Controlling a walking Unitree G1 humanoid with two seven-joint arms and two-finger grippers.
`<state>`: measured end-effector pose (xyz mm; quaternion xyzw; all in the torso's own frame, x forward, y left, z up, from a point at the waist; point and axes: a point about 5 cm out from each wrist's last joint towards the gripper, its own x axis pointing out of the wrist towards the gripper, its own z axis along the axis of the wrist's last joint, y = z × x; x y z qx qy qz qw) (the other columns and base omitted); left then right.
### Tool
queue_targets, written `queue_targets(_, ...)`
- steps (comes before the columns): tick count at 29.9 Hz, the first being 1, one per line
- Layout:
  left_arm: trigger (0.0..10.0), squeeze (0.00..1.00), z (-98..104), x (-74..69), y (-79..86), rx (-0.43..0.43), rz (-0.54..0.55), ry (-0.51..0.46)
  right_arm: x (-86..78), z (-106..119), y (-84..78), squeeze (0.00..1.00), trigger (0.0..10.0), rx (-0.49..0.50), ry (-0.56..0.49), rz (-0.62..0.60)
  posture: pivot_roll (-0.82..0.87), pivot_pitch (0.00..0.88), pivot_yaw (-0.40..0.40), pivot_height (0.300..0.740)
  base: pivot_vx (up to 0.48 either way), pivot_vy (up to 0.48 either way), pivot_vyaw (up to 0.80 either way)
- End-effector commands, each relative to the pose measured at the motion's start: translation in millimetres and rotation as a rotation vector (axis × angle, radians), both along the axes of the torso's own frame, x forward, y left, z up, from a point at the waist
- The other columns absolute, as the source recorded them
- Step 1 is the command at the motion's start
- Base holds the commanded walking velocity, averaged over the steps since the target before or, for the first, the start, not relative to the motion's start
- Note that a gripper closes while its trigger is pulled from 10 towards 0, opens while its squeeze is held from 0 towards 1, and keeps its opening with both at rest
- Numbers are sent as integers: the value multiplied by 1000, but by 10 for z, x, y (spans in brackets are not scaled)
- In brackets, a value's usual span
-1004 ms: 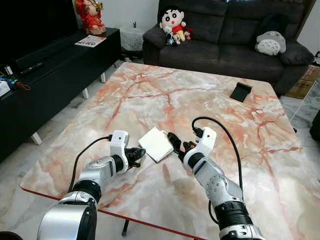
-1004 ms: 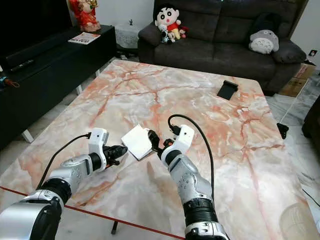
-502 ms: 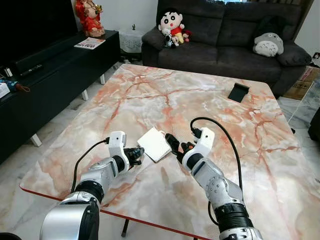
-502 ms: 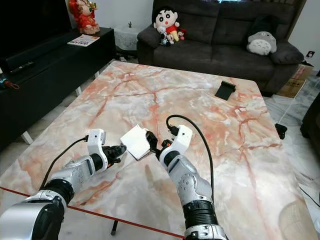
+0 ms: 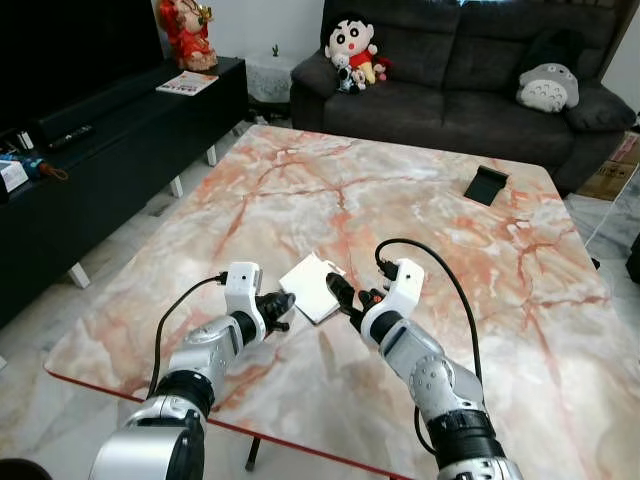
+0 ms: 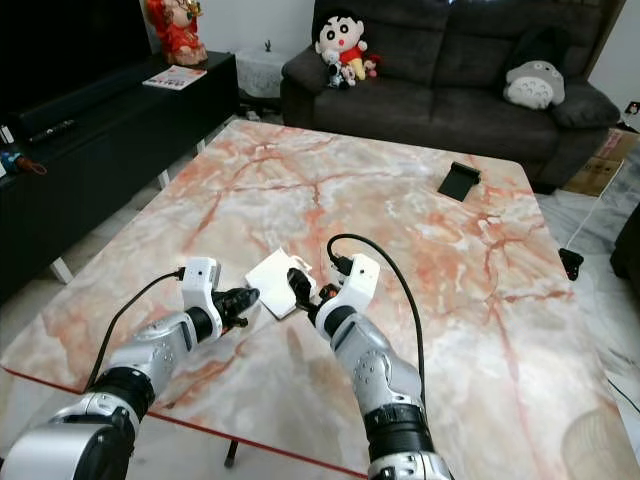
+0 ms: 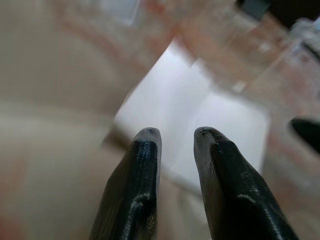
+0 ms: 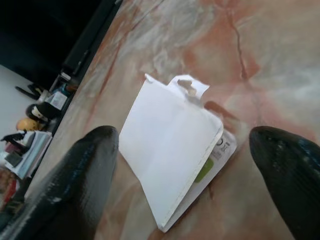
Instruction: Picking trash to rubbish bin
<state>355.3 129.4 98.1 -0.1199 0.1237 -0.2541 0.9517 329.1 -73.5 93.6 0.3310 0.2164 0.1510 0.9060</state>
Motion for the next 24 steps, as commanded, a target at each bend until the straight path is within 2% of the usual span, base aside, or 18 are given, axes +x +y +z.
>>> queue_targets(1, 10000, 0, 128, -11, -44, -10, -41, -49, -12, 43, 134, 0, 10000, 38, -6, 12, -33, 0, -64, 740, 0, 0, 0)
queue_targets(4, 10000, 0, 288, -59, -37, -7, -70, -122, 0, 41, 154, 0, 10000, 32, -8, 21, -30, 0, -65, 740, 0, 0, 0)
queue_targets(8, 10000, 0, 385, -84, -33, -4, -74, -155, 10, 36, 154, 0, 10000, 28, -8, 22, -25, 0, -67, 740, 0, 0, 0)
queue_targets(11, 10000, 0, 514, -93, 9, 12, -34, -198, 26, -14, 158, 0, 10000, 6, -3, 27, -12, 0, -72, 740, 0, 0, 0)
queue_targets(16, 10000, 0, 546, -167, 54, 18, -7, -202, 49, -22, 202, 0, 10000, -28, -20, 52, -4, 0, -77, 740, 0, 0, 0)
queue_targets(24, 10000, 0, 576, -259, 32, 3, 6, -211, 93, -8, 253, 0, 10000, -35, -43, 63, 15, 0, -82, 740, 0, 0, 0)
